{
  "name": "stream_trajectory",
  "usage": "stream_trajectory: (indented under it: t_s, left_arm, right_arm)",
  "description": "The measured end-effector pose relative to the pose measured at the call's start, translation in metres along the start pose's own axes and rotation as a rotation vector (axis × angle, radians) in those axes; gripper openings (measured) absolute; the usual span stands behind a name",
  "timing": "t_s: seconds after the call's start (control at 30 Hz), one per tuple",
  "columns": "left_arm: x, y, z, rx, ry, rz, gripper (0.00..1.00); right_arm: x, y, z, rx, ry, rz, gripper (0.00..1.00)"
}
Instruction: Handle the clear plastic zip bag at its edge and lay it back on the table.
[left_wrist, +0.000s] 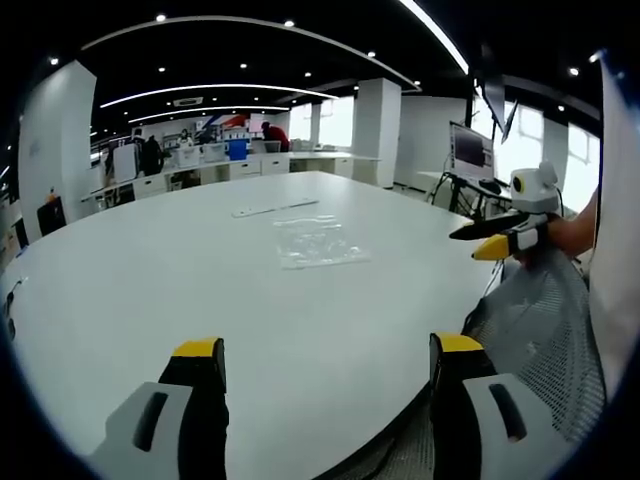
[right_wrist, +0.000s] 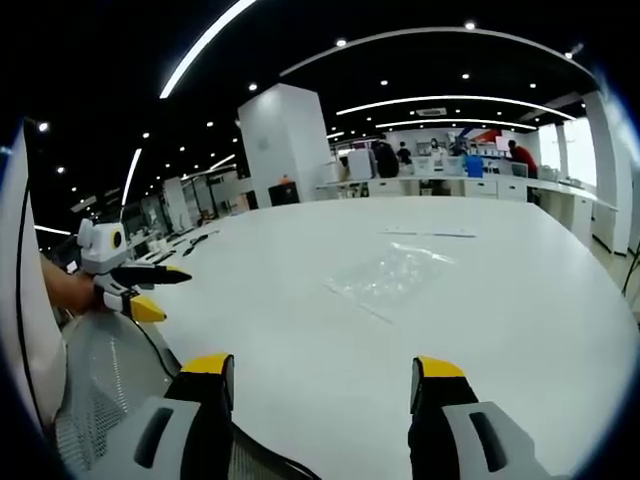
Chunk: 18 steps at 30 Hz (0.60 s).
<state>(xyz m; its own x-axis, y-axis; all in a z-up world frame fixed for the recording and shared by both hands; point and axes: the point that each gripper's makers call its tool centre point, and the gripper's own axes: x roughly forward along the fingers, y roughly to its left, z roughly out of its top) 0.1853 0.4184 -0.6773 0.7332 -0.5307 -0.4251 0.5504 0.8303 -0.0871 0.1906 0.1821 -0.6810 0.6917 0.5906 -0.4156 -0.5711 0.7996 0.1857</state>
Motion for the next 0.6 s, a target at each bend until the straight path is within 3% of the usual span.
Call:
stream_trajectory:
  t_s: [0.6]
  left_arm:
    - [0.0005,0.0025,-0.0040,0.001,0.005,-0.003,0.82]
  right_arm:
    - [0.0001,-0.0017,-0.0029,-0.010,0.014,-0.003,0.71]
